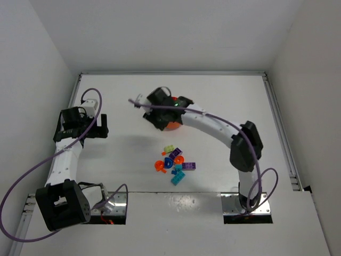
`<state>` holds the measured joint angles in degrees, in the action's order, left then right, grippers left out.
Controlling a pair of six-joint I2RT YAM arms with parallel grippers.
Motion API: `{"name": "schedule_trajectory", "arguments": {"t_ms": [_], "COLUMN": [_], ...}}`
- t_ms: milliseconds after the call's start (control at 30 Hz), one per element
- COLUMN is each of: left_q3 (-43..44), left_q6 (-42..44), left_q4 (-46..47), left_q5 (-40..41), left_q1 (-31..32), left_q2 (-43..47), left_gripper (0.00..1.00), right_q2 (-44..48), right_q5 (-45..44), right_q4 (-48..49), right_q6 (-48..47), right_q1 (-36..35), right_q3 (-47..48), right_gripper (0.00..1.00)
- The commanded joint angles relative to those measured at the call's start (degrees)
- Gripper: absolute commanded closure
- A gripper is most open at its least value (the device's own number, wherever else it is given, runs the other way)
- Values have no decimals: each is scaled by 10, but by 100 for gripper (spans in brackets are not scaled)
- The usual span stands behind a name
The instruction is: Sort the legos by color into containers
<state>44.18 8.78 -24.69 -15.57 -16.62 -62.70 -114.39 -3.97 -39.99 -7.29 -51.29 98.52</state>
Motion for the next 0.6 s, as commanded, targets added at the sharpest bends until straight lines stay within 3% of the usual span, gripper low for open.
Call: {"name": "schedule_trajectory", "arguments": {"t_ms": [0, 267, 567], "left_q3": [11, 16, 33], "left_q6": [3, 3, 8], "left_q4": [16, 16, 5], "left_q5": [-17, -23, -23], "left_q1": [-8, -8, -8], "left_q2": [6, 0, -12], "left_gripper": [0, 0, 0], "right_q2": [80, 102, 82], "right_q5": [1, -64, -63], "right_q4": [87, 211, 287], "right_q6": [49, 97, 153], "right_q1": [42, 90, 133], "right_q3": [11, -19, -44], "right_gripper": [100, 100, 100]}}
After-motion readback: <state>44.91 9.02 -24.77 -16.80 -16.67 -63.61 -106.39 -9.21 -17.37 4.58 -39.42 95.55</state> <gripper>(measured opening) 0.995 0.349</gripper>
